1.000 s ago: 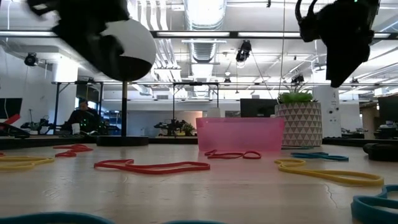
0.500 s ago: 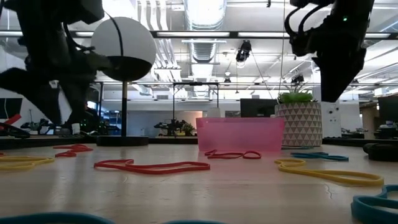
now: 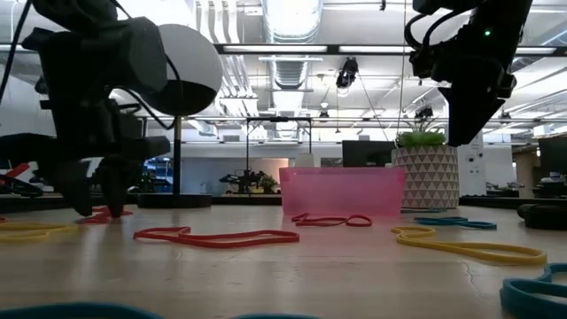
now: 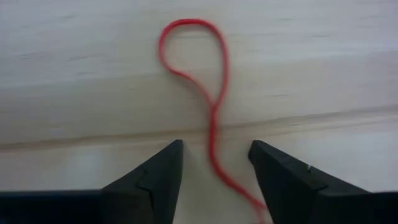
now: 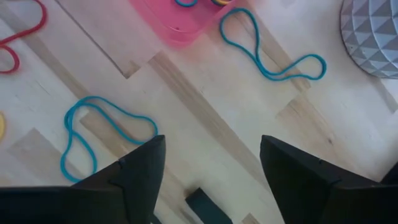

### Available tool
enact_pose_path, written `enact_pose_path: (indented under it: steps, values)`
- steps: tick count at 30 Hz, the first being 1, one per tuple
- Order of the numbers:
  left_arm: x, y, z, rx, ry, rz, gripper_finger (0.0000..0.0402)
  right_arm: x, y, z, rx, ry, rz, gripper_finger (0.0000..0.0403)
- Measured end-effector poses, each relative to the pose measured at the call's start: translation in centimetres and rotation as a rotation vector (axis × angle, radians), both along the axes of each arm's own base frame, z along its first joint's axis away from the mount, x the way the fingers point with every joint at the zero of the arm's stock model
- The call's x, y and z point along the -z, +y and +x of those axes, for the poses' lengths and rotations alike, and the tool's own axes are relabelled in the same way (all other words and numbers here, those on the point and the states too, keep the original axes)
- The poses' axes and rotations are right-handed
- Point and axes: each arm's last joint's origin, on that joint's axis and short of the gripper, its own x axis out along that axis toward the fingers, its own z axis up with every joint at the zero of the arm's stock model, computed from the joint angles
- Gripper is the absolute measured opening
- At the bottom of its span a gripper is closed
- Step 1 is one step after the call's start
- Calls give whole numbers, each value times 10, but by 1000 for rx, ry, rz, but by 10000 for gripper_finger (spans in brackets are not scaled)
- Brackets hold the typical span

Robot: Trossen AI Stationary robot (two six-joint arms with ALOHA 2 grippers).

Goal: Pick and place rubber bands into bin
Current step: Put the red rubber band into the pink bin

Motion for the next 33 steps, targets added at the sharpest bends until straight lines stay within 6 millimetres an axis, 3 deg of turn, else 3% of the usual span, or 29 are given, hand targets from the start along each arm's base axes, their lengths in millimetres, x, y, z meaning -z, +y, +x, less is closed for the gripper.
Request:
enact_pose_path:
  steps: [9, 13, 16, 20, 26, 29, 33]
  values:
    - [12, 0, 11, 14, -15, 31, 17, 0, 0, 0, -7, 2, -4, 242]
    - [5, 5, 22, 65, -140, 70, 3, 0, 0, 0, -8, 3, -4, 240]
    - [-14, 9, 39, 114, -340, 175, 1, 0, 0, -1, -7, 5, -4, 237]
    - [-82, 18, 63, 223, -758, 365, 0, 0, -1, -3, -2, 29, -9, 238]
    - [-157, 51, 79, 324, -905, 616, 0, -5, -2, -11, 46, 38, -2, 239]
    - [-172, 73, 100, 389, -889, 644, 0, -10, -4, -16, 68, 28, 2, 237]
    - [-165, 100, 143, 478, -833, 616, 0, -18, -6, -27, 104, 17, 1, 241]
